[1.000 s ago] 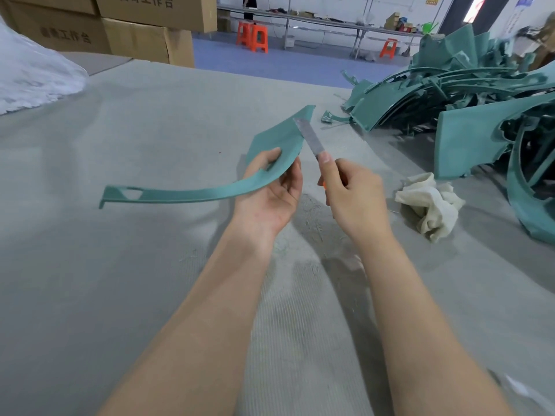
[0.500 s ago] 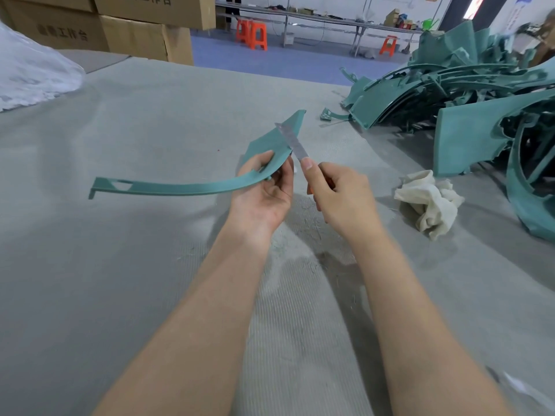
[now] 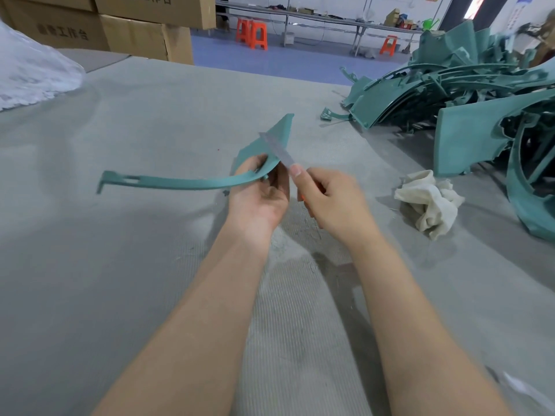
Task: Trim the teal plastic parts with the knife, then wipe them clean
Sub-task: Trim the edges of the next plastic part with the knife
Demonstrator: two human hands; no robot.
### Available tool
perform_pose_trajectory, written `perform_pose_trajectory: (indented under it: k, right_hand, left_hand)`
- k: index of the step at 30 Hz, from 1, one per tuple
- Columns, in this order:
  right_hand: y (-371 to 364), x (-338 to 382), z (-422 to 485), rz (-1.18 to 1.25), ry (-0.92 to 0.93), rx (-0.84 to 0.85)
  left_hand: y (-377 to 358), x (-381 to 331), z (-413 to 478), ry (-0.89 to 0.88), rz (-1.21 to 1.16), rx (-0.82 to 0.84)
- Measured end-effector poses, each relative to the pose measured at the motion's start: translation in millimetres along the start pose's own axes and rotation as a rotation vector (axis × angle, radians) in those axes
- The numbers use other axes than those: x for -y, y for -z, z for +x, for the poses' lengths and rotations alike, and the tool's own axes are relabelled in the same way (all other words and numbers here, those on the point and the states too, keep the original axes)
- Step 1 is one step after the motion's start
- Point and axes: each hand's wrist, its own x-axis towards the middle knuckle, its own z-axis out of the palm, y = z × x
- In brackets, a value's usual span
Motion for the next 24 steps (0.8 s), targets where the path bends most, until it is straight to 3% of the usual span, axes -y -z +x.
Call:
perform_pose_trajectory:
  k: [7, 14, 24]
  right_hand:
    - [-5.5, 9.3, -4.9, 0.05, 0.053, 0.146]
    - [11.9, -5.6, 4.4, 0.068, -0.127, -0.163]
    - [3.5, -1.2, 1.4, 0.0, -0.055, -0.108]
  left_hand:
    - [5.9, -7.1, 2.6, 0.053, -0.084, 0.051]
    - [-1.1, 0.1, -4.0, 0.07, 0.087, 0.121]
    - [-1.3, 0.2, -4.4, 0.03, 0.099, 0.035]
